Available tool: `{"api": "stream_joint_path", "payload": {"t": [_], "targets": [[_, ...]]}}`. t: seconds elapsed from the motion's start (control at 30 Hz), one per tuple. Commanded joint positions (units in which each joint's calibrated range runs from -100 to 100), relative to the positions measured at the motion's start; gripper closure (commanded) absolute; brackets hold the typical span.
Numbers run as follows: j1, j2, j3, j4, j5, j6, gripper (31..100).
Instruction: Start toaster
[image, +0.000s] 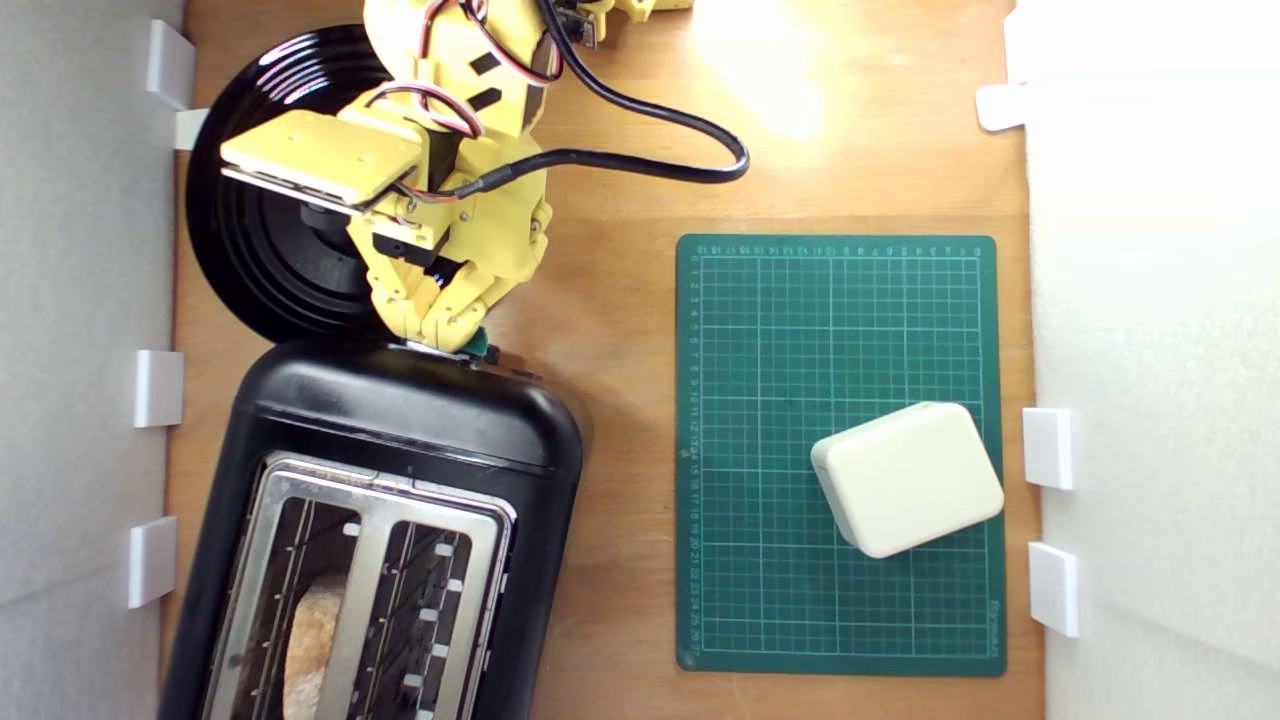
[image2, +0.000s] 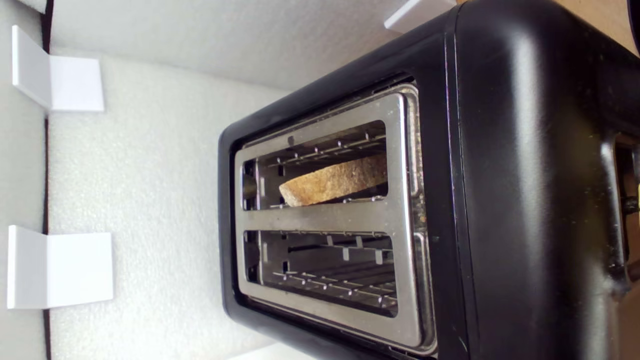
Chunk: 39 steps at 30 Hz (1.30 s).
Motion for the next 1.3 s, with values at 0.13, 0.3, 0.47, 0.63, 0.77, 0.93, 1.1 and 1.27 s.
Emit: {"api": "stream_joint_path", "payload": {"t": [0.13, 0.3, 0.47, 0.63, 0.77, 0.93, 1.1, 1.27], "targets": [[-1.2, 1.2, -2.0, 0.1, -1.4, 0.2, 98.9], [-2.9, 1.4, -1.6, 0.3, -1.3, 0.0, 98.9], [-3.1, 1.3, 3.2, 0.8, -1.4, 1.3, 98.9], [-3.1, 1.3, 4.2, 0.9, -1.4, 1.5, 98.9], [-2.7, 2.1, 4.3, 0.9, -1.4, 1.9, 98.9], [-2.7, 5.8, 4.2, 1.0, -1.4, 1.7, 98.9], [-2.4, 7.5, 4.2, 1.0, -1.4, 1.7, 98.9], [-2.3, 10.2, 4.1, 1.0, -1.4, 1.6, 98.9]]}}
